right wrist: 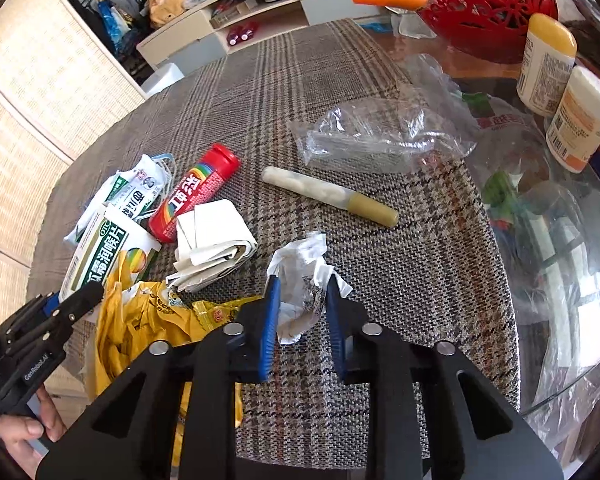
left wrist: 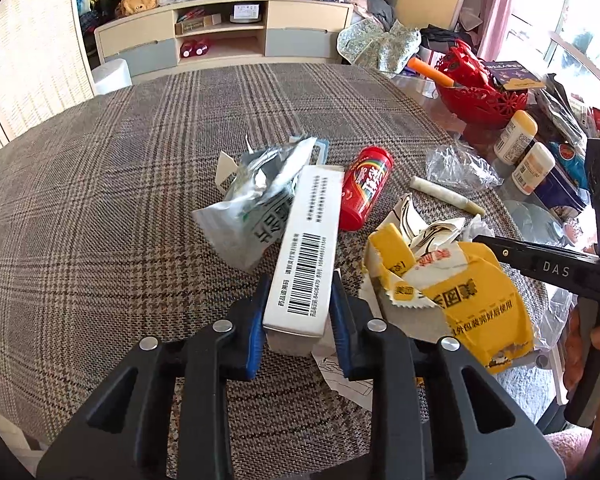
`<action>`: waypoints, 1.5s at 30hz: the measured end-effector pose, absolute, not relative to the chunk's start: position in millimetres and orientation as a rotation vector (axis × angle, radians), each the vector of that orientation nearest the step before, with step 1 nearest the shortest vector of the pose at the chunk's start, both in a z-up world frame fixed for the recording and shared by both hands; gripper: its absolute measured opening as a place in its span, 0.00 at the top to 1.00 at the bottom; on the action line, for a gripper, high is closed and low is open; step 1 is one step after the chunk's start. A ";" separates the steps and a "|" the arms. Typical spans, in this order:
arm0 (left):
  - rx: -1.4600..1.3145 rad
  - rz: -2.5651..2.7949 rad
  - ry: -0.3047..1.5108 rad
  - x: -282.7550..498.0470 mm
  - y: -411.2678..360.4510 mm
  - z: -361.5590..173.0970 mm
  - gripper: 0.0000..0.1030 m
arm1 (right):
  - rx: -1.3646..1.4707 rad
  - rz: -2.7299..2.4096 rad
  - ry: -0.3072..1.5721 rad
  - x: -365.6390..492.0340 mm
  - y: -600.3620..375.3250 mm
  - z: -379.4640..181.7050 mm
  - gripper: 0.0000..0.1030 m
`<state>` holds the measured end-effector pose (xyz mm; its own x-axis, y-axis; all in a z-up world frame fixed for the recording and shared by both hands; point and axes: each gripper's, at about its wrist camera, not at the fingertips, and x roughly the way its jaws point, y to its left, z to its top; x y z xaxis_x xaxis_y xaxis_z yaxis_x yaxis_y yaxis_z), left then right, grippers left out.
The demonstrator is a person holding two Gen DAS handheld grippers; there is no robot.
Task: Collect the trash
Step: 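Grasp the crumpled tissue with the right tool while the left tool grasps the white box, then lower both held items into the bin and open both tools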
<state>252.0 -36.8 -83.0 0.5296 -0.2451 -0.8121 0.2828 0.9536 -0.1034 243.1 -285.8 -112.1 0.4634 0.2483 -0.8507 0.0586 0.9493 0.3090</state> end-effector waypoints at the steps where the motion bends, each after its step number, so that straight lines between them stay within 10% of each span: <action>1: 0.041 -0.314 0.951 250.0 -35.9 -79.3 0.79 | 0.307 0.118 1.079 241.6 -285.4 -109.4 0.82; 25: 0.043 -0.280 0.789 102.3 -17.2 8.0 0.79 | 0.215 0.176 0.836 123.1 -262.8 1.3 0.84; 45: -0.064 -0.345 1.002 15.2 -19.2 -138.5 0.79 | 0.139 0.199 0.988 18.7 -238.4 -135.6 0.84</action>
